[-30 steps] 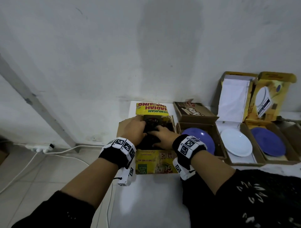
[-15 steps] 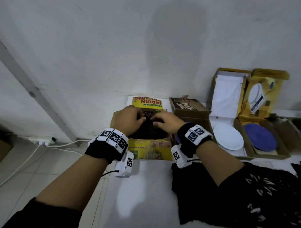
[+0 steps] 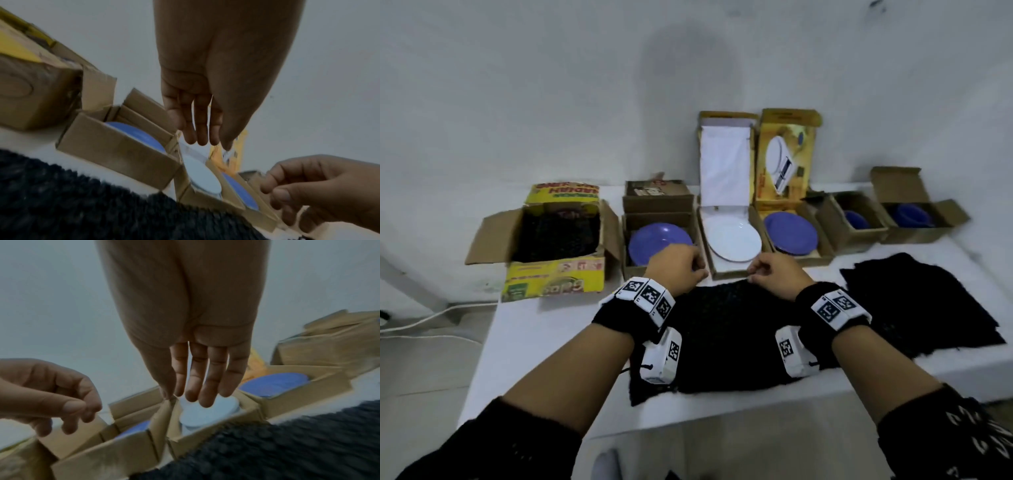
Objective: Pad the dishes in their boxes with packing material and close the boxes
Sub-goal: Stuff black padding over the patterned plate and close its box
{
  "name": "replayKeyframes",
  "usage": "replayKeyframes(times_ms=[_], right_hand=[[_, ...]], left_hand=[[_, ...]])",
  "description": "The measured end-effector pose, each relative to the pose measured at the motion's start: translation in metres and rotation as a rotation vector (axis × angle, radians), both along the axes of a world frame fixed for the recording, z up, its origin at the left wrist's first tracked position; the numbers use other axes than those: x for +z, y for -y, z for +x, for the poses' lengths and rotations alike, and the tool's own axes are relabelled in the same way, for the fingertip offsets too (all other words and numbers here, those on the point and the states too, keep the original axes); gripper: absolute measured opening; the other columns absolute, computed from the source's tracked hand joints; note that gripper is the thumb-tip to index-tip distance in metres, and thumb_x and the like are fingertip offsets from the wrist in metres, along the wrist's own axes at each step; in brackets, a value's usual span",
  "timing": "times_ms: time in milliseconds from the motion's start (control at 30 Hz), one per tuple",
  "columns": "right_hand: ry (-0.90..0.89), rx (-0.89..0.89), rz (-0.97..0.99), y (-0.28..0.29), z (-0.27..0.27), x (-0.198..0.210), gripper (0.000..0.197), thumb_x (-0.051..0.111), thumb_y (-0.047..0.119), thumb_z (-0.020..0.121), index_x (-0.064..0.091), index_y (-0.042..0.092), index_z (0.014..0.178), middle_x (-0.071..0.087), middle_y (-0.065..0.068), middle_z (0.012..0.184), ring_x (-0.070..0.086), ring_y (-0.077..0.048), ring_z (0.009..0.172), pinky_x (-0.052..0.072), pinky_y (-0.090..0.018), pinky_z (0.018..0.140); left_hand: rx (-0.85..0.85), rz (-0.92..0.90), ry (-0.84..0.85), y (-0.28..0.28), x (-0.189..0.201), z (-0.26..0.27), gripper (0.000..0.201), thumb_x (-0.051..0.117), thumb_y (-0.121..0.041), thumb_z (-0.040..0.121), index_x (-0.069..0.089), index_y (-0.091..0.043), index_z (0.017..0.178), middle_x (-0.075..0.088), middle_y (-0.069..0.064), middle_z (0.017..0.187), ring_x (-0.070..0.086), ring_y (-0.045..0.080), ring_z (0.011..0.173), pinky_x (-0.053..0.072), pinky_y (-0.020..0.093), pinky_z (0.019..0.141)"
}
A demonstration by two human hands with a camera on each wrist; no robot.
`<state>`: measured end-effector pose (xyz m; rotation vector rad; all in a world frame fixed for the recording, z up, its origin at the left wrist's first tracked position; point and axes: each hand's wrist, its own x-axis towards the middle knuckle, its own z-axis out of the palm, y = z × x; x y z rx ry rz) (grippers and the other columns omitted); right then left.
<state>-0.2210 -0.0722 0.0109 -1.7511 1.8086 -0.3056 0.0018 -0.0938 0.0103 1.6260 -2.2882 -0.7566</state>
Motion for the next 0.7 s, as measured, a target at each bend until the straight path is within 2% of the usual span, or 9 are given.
replayKeyframes(times_ms=[67,133,267,367,433,500,567,700], right_hand=[[-0.065,-0.064,0.058,-0.016,-0.031,-0.017,0.010,0.071,0.019,0.082,0.063,0.014,0.084,0.062,-0.006,0.083,0.058,-0.020,0.081,0.041,-0.026,0.069],[-0.125,-0.117,0.121,-0.029,-0.054,-0.033,0.020,0.073,0.027,0.081,0.061,0.012,0.086,0.059,-0.005,0.085,0.058,-0.023,0.086,0.046,-0.030,0.073],[-0.208,-0.235,0.196,-0.047,-0.074,-0.063,0.062,0.074,0.051,0.073,0.052,0.013,0.117,0.045,-0.012,0.122,0.051,-0.032,0.110,0.046,-0.038,0.093],[-0.176,-0.288,0.222,-0.052,-0.073,-0.077,0.077,0.076,0.054,0.069,0.045,0.011,0.126,0.040,-0.014,0.131,0.047,-0.034,0.117,0.045,-0.043,0.098],[-0.140,-0.296,0.168,-0.052,-0.072,-0.084,0.068,0.078,0.047,0.070,0.049,0.010,0.118,0.046,-0.013,0.124,0.051,-0.030,0.111,0.046,-0.038,0.094],[-0.103,-0.277,0.108,-0.051,-0.069,-0.088,0.049,0.078,0.039,0.073,0.053,0.011,0.105,0.051,-0.011,0.115,0.054,-0.027,0.102,0.046,-0.034,0.087],[-0.082,-0.254,0.091,-0.049,-0.067,-0.090,0.035,0.076,0.031,0.076,0.052,0.014,0.093,0.054,-0.009,0.105,0.056,-0.026,0.094,0.047,-0.034,0.082],[-0.031,-0.249,0.020,-0.047,-0.063,-0.083,0.021,0.069,0.020,0.083,0.050,0.013,0.079,0.053,-0.005,0.083,0.054,-0.024,0.081,0.045,-0.032,0.074]], left_hand=[[-0.025,0.050,0.036,-0.009,-0.017,-0.025,0.015,0.069,-0.033,0.080,0.065,-0.020,0.087,0.067,0.000,0.095,0.062,0.019,0.094,0.052,0.036,0.082],[-0.038,0.091,0.081,-0.014,-0.033,-0.042,0.024,0.071,-0.035,0.079,0.065,-0.019,0.095,0.065,0.004,0.103,0.060,0.022,0.100,0.051,0.036,0.086],[-0.020,0.129,0.137,-0.023,-0.058,-0.062,0.046,0.072,-0.041,0.077,0.059,-0.018,0.115,0.054,0.008,0.118,0.052,0.026,0.111,0.046,0.039,0.094],[-0.027,0.159,0.179,-0.028,-0.069,-0.070,0.061,0.071,-0.047,0.077,0.050,-0.019,0.127,0.046,0.009,0.126,0.044,0.028,0.120,0.042,0.039,0.099],[-0.026,0.164,0.200,-0.031,-0.075,-0.073,0.065,0.071,-0.048,0.076,0.047,-0.019,0.130,0.044,0.009,0.128,0.042,0.028,0.121,0.042,0.038,0.100],[-0.019,0.155,0.218,-0.033,-0.080,-0.075,0.065,0.070,-0.048,0.076,0.047,-0.020,0.130,0.044,0.009,0.127,0.043,0.028,0.120,0.042,0.039,0.099],[-0.015,0.147,0.230,-0.035,-0.083,-0.076,0.063,0.069,-0.048,0.077,0.048,-0.020,0.129,0.044,0.009,0.126,0.042,0.028,0.120,0.043,0.039,0.099],[-0.003,0.137,0.211,-0.035,-0.085,-0.075,0.063,0.070,-0.049,0.077,0.049,-0.020,0.128,0.044,0.008,0.127,0.042,0.027,0.121,0.042,0.040,0.100]])
